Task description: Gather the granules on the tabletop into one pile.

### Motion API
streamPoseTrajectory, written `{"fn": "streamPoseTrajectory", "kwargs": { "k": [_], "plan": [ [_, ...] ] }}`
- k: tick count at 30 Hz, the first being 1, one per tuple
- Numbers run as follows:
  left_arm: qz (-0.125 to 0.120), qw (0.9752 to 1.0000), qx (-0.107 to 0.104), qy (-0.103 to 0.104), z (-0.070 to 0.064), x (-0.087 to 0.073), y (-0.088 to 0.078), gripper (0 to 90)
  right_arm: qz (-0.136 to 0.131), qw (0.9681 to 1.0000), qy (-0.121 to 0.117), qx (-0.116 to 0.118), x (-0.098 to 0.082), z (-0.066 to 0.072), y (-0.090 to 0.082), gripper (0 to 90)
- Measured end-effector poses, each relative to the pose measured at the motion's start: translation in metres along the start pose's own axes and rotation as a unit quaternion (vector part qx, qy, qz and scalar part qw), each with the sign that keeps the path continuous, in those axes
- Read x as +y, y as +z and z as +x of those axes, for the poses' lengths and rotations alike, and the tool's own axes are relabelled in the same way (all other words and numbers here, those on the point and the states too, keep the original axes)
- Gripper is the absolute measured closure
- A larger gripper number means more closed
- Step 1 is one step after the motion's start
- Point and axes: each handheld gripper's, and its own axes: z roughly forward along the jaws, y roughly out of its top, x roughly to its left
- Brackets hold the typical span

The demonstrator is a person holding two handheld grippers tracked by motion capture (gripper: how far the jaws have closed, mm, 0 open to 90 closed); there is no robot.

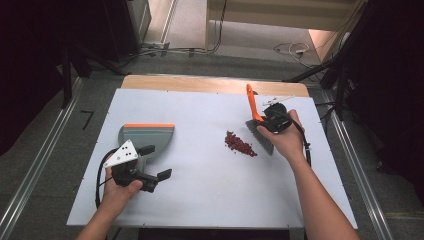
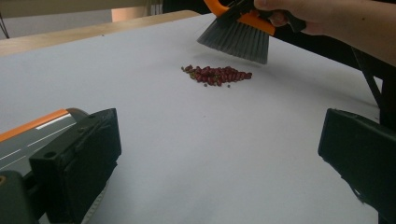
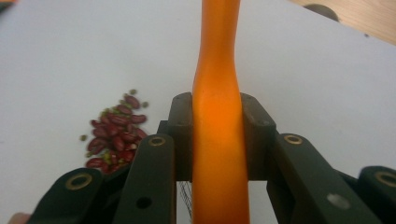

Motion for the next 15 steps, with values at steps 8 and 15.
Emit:
{"fn": "streamPoseTrajectory", "kwargs": {
  "k": [8,15],
  "plan": [
    [-0.002,1.0,0.0,-0.001,0.0,0.0,0.0,0.0,0.006,0.9993,0.006,-0.036,-0.004,0.023,0.016,68.7],
    [-0.003,1.0,0.0,0.001,0.0,0.0,-0.001,0.0,0.01,0.9993,0.0,-0.037,0.002,0.037,0.022,68.7]
  ]
}}
